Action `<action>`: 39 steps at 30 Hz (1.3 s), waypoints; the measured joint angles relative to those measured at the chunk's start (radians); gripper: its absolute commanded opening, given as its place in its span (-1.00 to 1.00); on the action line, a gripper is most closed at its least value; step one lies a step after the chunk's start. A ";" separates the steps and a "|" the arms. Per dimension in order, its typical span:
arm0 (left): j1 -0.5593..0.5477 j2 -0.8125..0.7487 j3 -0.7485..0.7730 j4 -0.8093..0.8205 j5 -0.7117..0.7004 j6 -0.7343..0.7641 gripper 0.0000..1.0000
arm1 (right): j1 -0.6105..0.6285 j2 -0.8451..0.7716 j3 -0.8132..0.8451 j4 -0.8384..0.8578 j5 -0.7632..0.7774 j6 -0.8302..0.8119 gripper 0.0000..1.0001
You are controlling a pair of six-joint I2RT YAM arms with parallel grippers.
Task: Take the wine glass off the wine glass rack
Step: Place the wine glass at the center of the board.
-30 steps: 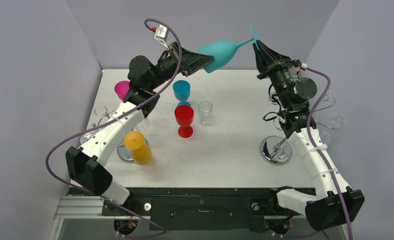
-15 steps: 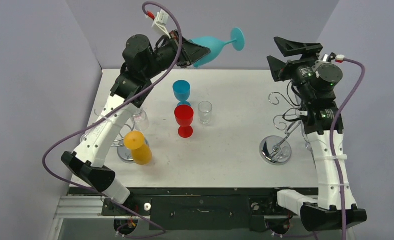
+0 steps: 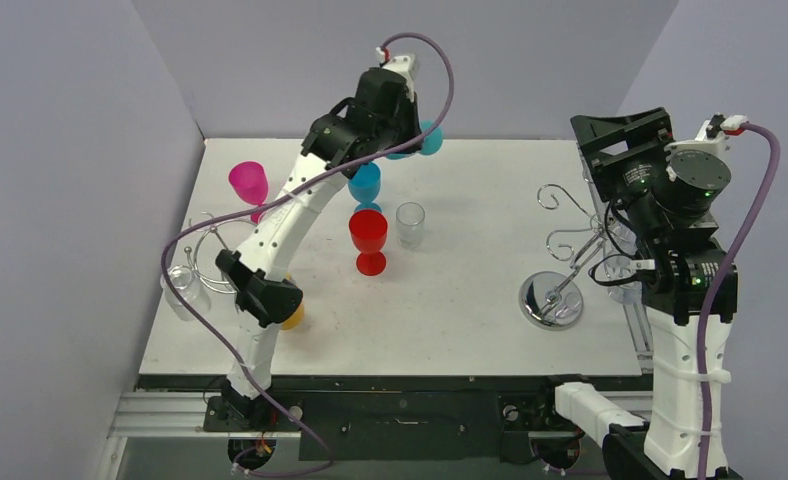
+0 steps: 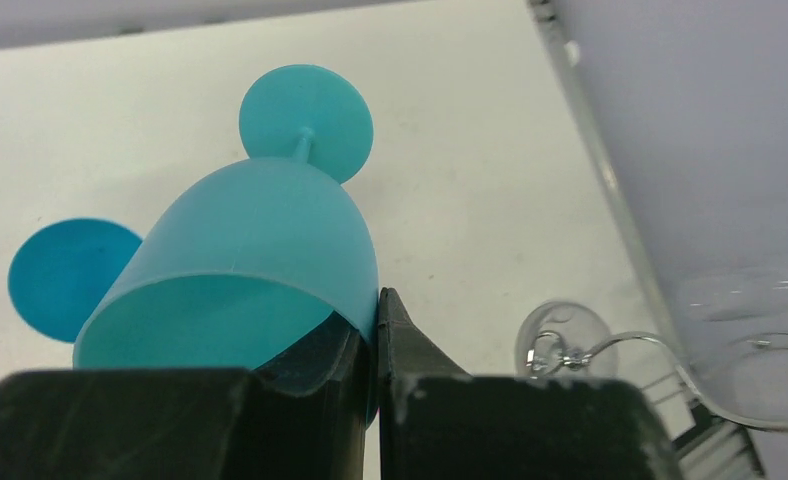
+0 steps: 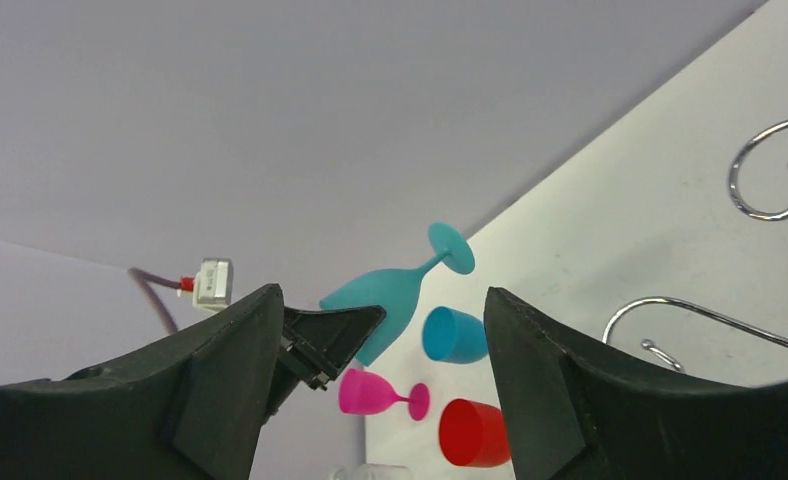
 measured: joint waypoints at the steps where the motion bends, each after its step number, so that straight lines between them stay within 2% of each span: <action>1: -0.006 0.023 0.000 -0.022 -0.021 0.010 -1.00 | 0.000 -0.003 0.000 -0.018 0.007 -0.019 0.38; 13: -0.049 0.264 0.011 -0.078 -0.190 0.084 -1.00 | 0.000 -0.031 0.000 -0.123 0.046 -0.148 0.36; 26: -0.100 0.283 0.019 -0.038 -0.187 0.123 -1.00 | 0.000 -0.070 0.000 -0.161 0.087 -0.195 0.36; 39: -0.256 0.266 -0.013 -0.109 -0.148 0.144 -1.00 | 0.000 -0.090 0.000 -0.205 0.126 -0.209 0.36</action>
